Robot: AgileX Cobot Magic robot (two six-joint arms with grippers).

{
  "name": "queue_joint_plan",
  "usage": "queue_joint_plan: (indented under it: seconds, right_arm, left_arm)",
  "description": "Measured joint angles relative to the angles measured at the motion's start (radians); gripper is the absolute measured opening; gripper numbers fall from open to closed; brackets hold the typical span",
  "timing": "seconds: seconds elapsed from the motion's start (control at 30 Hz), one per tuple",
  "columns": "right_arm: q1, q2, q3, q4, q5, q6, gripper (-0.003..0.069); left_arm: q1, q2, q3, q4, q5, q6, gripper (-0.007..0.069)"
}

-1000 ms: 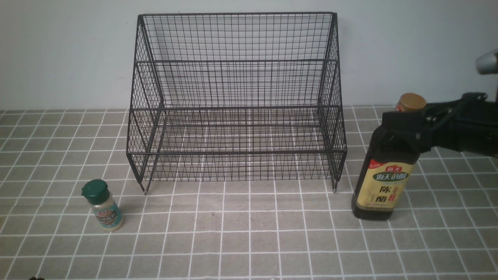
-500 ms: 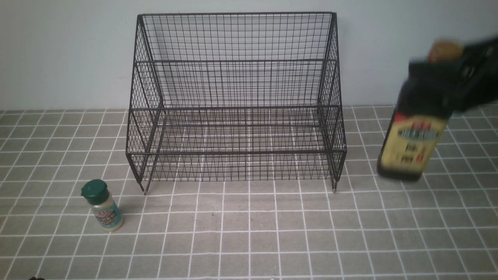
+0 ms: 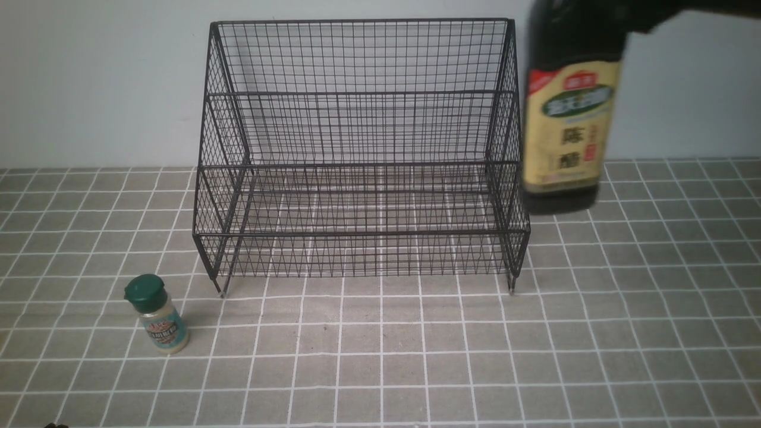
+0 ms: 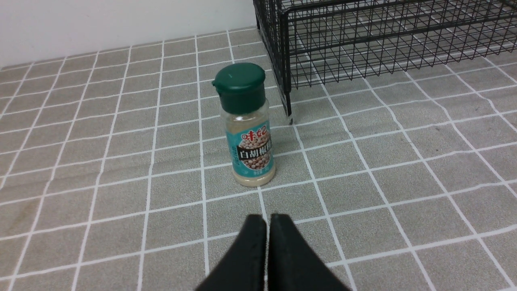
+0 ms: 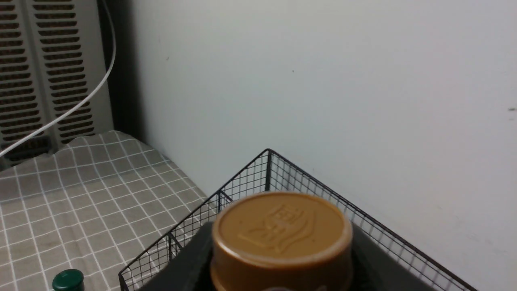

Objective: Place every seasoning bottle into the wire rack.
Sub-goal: Use the right arm to put the condiment bottle back on the shelf

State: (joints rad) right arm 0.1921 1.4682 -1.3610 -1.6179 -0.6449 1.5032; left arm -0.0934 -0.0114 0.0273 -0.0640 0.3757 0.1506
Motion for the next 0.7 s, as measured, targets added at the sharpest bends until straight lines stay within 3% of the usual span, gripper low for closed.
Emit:
queue_joint_plan:
  seconds: [0.27, 0.7]
  right_arm:
    - [0.118, 0.203, -0.092, -0.039, 0.064, 0.002, 0.0322]
    - [0.131, 0.35, -0.106, -0.145, 0.044, 0.067, 0.0322]
  left_arm:
    - [0.0, 0.0, 0.0, 0.0, 0.0, 0.0, -0.0007]
    - [0.0, 0.0, 0.0, 0.0, 0.0, 0.0, -0.0007]
